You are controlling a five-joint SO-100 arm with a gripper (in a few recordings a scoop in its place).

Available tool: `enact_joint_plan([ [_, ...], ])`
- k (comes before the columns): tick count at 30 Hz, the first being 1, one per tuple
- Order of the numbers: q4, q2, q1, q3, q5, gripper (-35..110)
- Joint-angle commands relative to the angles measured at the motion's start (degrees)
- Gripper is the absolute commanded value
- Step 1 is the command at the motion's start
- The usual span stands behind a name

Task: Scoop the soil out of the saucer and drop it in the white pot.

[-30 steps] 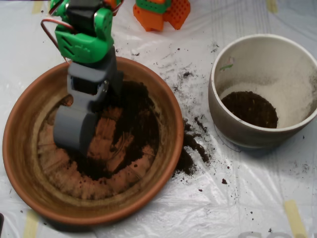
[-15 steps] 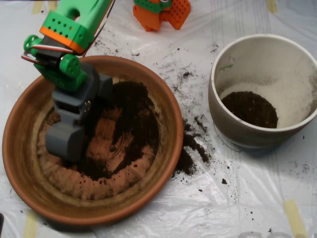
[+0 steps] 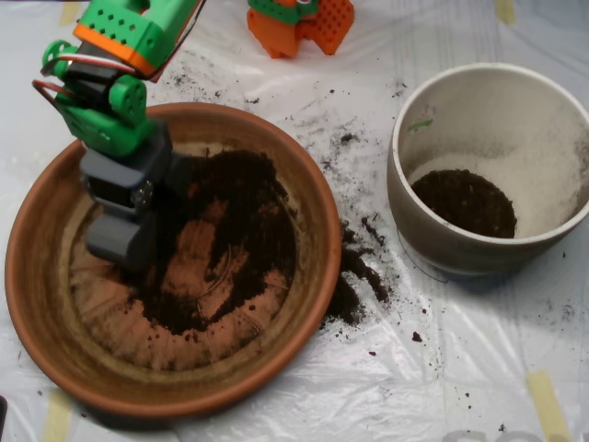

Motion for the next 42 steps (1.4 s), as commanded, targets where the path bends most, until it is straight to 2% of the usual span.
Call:
enact_joint_plan([
  [1,-2.11,8.17,0.09,10.37,-0.70,21],
  [6,-5.71,17.75,-2.99,20.21,1.41,16],
  [10,-4.75,21.18,-6.42,22.24,3.43,0],
  [17,-1.32,26.02,-11.60,20.13,7.38,0],
  [32,16.61,31.82,-19.51,-5.45,13.71,-1],
  [42,18.54,41.04,-33.22,-8.96,11.69,-1],
])
